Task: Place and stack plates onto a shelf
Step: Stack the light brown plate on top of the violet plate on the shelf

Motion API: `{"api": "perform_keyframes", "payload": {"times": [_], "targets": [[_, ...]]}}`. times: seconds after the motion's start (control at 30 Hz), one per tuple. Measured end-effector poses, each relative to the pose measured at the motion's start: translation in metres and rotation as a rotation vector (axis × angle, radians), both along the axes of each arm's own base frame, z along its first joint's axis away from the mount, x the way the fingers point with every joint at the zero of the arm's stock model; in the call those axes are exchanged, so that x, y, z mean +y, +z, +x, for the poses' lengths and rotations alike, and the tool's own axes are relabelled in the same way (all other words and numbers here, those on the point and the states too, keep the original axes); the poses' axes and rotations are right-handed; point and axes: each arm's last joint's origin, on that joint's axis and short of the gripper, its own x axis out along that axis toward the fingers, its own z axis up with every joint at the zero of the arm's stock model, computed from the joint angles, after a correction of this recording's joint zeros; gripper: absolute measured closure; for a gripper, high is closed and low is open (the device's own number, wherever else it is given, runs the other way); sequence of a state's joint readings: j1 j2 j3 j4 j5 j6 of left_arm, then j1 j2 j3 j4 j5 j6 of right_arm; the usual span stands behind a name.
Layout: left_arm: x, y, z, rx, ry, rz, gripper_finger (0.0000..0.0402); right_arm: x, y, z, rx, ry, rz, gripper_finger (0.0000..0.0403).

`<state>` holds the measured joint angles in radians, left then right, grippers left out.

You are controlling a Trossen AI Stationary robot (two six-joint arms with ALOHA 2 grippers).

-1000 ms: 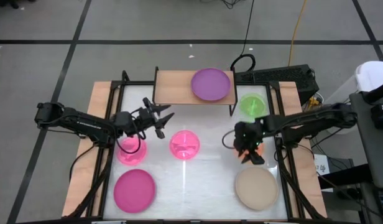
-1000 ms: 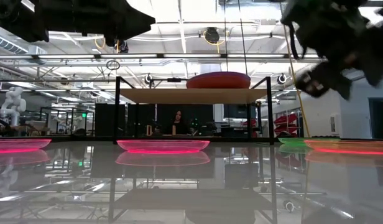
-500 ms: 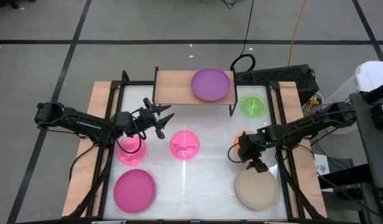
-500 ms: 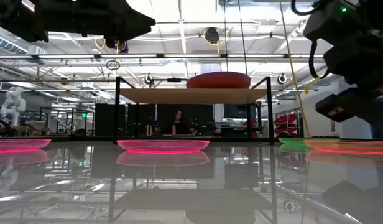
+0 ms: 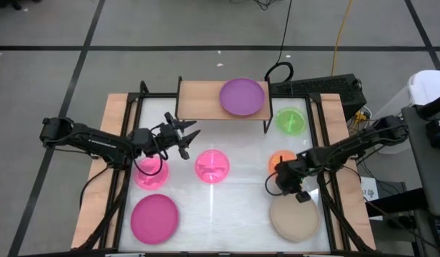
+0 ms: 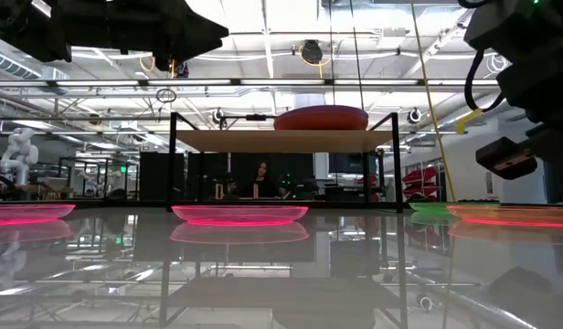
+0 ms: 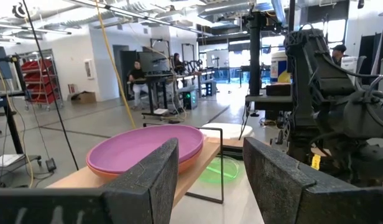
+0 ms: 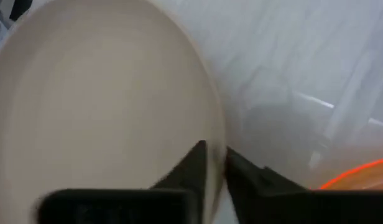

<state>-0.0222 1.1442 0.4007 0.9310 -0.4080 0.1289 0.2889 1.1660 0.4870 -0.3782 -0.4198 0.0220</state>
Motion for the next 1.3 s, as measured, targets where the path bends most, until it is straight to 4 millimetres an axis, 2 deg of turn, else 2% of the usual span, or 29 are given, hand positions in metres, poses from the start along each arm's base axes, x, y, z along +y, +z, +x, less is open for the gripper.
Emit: {"api": "perform_keyframes", "payload": {"times": [0.07,0.23,0.37,0.47,0.6,0.7,0.77,0.87,0.93,1.0,1.1,1.3], "targets": [[0.0,0.0,0.0,0.0,0.0,0.0,0.0215,0.0,0.0,0.0,0.006,-0.005,-0.002,0.0393],[0.0,0.0,0.0,-0.002,0.0,-0.004,0.0215,0.0,0.012,0.009,-0.023,-0.053,-0.005,0.04],[0.0,0.0,0.0,-0.006,0.0,-0.009,0.0215,-0.003,0.037,0.025,-0.123,-0.095,0.02,0.0401],[0.0,0.001,0.0,-0.011,-0.001,-0.015,0.0215,-0.014,0.063,0.038,-0.247,-0.173,-0.006,0.0401],[0.0,0.001,0.0,-0.026,-0.007,-0.042,0.0215,-0.036,0.105,0.051,-0.538,-0.22,-0.064,0.0402],[0.0,0.001,0.0,-0.038,-0.014,-0.058,0.0215,-0.052,0.149,0.056,-0.856,-0.264,-0.073,0.0402],[-0.001,0.002,0.0,-0.04,-0.024,-0.051,0.0215,-0.063,0.176,0.053,-1.067,-0.304,-0.101,0.0402],[-0.001,0.002,0.0,-0.024,-0.019,-0.014,0.0215,-0.083,0.208,0.045,-1.327,-0.488,-0.216,0.0402],[-0.001,0.001,0.0,-0.015,-0.017,-0.003,0.0215,-0.098,0.219,0.04,-1.418,-0.626,-0.316,0.0402],[0.0,0.001,0.0,-0.016,-0.015,-0.015,0.0215,-0.115,0.227,0.038,-1.447,-0.756,-0.435,0.0402],[0.0,0.001,0.0,-0.049,-0.014,-0.097,0.0215,-0.144,0.237,0.045,-1.389,-0.879,-0.573,0.0402],[0.001,0.001,0.0,-0.072,-0.016,-0.152,0.0215,-0.203,0.248,0.077,-1.046,-0.941,-0.617,0.0403]]}}
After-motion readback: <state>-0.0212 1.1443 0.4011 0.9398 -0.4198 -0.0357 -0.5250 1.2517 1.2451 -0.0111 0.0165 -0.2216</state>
